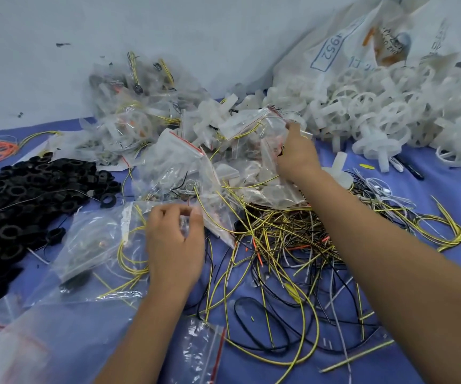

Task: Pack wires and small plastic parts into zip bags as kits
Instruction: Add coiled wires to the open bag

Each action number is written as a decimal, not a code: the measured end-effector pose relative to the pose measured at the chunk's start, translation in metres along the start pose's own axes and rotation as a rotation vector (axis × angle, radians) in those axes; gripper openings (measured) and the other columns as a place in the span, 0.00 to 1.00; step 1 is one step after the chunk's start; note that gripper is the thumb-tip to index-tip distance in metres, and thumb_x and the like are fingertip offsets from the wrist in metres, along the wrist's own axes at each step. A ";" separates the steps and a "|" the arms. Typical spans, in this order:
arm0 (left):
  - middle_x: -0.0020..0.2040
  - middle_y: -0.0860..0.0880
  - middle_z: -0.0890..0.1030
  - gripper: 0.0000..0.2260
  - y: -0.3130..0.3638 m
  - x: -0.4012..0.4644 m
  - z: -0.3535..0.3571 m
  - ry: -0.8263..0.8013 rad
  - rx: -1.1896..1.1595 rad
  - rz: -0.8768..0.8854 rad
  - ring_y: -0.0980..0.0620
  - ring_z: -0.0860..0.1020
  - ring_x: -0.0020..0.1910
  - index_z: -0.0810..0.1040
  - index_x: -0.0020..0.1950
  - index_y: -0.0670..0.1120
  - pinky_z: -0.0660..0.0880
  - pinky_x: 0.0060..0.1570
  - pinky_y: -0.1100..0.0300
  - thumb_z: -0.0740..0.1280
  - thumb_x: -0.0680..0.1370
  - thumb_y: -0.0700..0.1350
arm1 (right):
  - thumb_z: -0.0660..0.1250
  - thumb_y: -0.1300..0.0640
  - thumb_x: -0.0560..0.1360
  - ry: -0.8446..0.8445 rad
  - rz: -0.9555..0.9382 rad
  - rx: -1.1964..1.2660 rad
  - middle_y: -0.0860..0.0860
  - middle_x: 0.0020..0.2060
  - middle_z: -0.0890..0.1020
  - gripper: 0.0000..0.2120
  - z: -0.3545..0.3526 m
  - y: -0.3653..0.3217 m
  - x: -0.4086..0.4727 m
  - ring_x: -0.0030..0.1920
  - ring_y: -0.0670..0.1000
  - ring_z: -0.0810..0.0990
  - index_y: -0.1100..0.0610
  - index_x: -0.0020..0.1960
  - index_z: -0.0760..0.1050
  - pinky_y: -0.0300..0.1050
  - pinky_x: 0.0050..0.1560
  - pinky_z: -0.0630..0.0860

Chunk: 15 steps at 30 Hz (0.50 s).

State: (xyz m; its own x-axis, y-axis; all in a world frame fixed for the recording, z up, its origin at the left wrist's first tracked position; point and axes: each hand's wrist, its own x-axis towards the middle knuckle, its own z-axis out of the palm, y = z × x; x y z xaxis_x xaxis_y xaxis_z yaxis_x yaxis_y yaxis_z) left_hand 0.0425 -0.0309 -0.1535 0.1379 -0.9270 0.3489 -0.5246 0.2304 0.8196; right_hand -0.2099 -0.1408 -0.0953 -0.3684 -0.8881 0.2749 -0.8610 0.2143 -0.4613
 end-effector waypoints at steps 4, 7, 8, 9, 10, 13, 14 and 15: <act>0.53 0.50 0.75 0.07 0.000 0.000 0.000 -0.005 -0.020 -0.008 0.47 0.77 0.53 0.78 0.47 0.53 0.75 0.60 0.46 0.64 0.80 0.53 | 0.66 0.62 0.77 0.055 0.123 0.163 0.56 0.44 0.75 0.38 0.010 0.000 0.008 0.46 0.59 0.75 0.54 0.80 0.49 0.49 0.43 0.68; 0.53 0.51 0.74 0.07 0.001 -0.001 -0.001 -0.012 -0.018 -0.012 0.47 0.76 0.54 0.77 0.47 0.53 0.75 0.59 0.46 0.64 0.81 0.54 | 0.70 0.58 0.76 0.114 0.276 0.245 0.62 0.58 0.78 0.32 0.013 0.000 0.020 0.60 0.63 0.77 0.62 0.74 0.58 0.48 0.47 0.68; 0.53 0.52 0.74 0.07 0.002 -0.001 -0.001 -0.018 -0.016 -0.015 0.47 0.76 0.54 0.77 0.47 0.54 0.75 0.59 0.46 0.64 0.81 0.54 | 0.71 0.57 0.76 0.111 0.307 0.233 0.62 0.62 0.78 0.30 0.013 -0.002 0.022 0.63 0.63 0.77 0.63 0.72 0.62 0.48 0.48 0.69; 0.53 0.52 0.74 0.07 0.002 -0.001 -0.001 -0.021 -0.012 -0.016 0.47 0.76 0.53 0.77 0.47 0.54 0.75 0.59 0.46 0.64 0.81 0.54 | 0.71 0.57 0.75 0.106 0.328 0.211 0.62 0.63 0.78 0.26 0.014 -0.003 0.025 0.63 0.63 0.77 0.63 0.68 0.66 0.48 0.48 0.70; 0.52 0.52 0.74 0.07 0.002 -0.001 -0.001 -0.021 -0.011 -0.014 0.47 0.77 0.53 0.77 0.47 0.53 0.75 0.59 0.46 0.64 0.81 0.54 | 0.71 0.58 0.74 0.102 0.340 0.189 0.61 0.61 0.79 0.21 0.014 -0.004 0.026 0.62 0.63 0.78 0.63 0.64 0.71 0.48 0.47 0.70; 0.52 0.51 0.74 0.08 0.002 -0.001 -0.001 -0.014 -0.005 -0.003 0.47 0.77 0.53 0.78 0.48 0.52 0.75 0.59 0.46 0.64 0.81 0.53 | 0.71 0.61 0.72 0.100 0.321 0.135 0.60 0.55 0.82 0.07 0.013 -0.009 0.028 0.56 0.63 0.81 0.57 0.47 0.74 0.46 0.43 0.70; 0.52 0.51 0.74 0.07 0.001 -0.001 -0.001 -0.013 0.001 -0.003 0.47 0.77 0.53 0.78 0.48 0.52 0.75 0.59 0.46 0.64 0.82 0.53 | 0.70 0.60 0.72 0.103 0.300 0.113 0.60 0.54 0.82 0.08 0.012 -0.009 0.029 0.56 0.63 0.81 0.56 0.45 0.71 0.47 0.43 0.70; 0.52 0.51 0.74 0.07 0.001 -0.001 0.000 -0.014 0.008 -0.002 0.47 0.77 0.53 0.78 0.48 0.51 0.75 0.59 0.46 0.64 0.82 0.52 | 0.70 0.59 0.73 0.103 0.279 0.090 0.60 0.54 0.82 0.09 0.012 -0.010 0.030 0.56 0.63 0.81 0.56 0.43 0.69 0.47 0.43 0.70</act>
State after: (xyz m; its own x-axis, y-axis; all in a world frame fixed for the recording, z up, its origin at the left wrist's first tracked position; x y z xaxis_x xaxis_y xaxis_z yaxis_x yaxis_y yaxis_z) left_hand 0.0424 -0.0297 -0.1530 0.1274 -0.9315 0.3406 -0.5309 0.2260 0.8167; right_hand -0.2086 -0.1743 -0.0924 -0.6235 -0.7532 0.2093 -0.6891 0.4031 -0.6022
